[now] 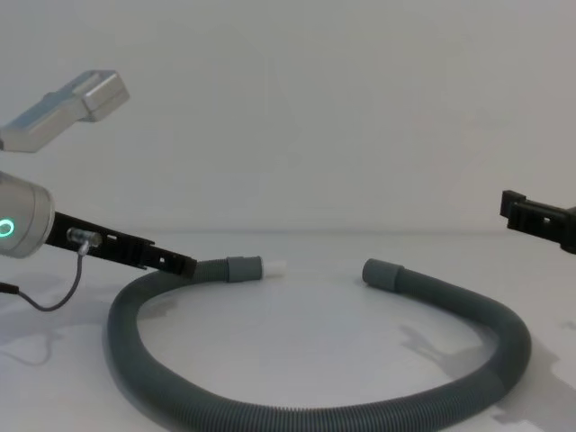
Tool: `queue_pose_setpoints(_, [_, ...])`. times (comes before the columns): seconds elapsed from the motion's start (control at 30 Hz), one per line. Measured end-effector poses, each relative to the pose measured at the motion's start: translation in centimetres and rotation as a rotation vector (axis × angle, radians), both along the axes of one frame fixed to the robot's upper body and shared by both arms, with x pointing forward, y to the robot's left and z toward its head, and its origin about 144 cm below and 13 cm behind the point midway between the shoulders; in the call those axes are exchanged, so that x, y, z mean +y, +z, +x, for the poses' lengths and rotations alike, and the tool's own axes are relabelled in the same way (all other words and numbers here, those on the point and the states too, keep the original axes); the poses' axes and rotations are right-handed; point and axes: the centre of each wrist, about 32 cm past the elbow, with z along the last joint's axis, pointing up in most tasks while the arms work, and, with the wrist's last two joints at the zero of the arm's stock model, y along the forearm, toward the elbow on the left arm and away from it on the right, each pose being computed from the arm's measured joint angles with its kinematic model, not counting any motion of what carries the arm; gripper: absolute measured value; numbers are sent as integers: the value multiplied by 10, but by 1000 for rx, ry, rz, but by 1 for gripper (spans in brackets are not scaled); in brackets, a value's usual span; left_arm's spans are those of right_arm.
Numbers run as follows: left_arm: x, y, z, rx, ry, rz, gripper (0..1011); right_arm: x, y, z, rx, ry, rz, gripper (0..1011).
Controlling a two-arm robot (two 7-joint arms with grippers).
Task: Use both hands to pick up one end of the pipe from the table, align the ends, and insert them.
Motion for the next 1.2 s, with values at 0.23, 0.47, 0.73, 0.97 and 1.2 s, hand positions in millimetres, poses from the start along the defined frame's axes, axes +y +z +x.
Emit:
queue_pose_setpoints(0.23, [2, 2, 3, 44, 1, 6, 1001, 0, 0, 0, 0, 0, 0, 1004])
queue_pose_setpoints(0.47, [4, 2, 6, 74, 2, 4, 1002, 0, 0, 0, 0, 0, 0, 1003])
queue_pose_setpoints(0.73, [5, -1, 11, 102, 1, 0, 1001, 0, 0, 0, 0, 0, 0, 1004])
queue_pose_setpoints(0.97, [5, -5, 15, 121, -1, 1, 1001, 0, 0, 0, 0, 0, 0, 1004])
queue_pose_setpoints(1.2, [5, -7, 18, 125, -6, 10, 1001, 0, 0, 0, 0, 0, 0, 1004])
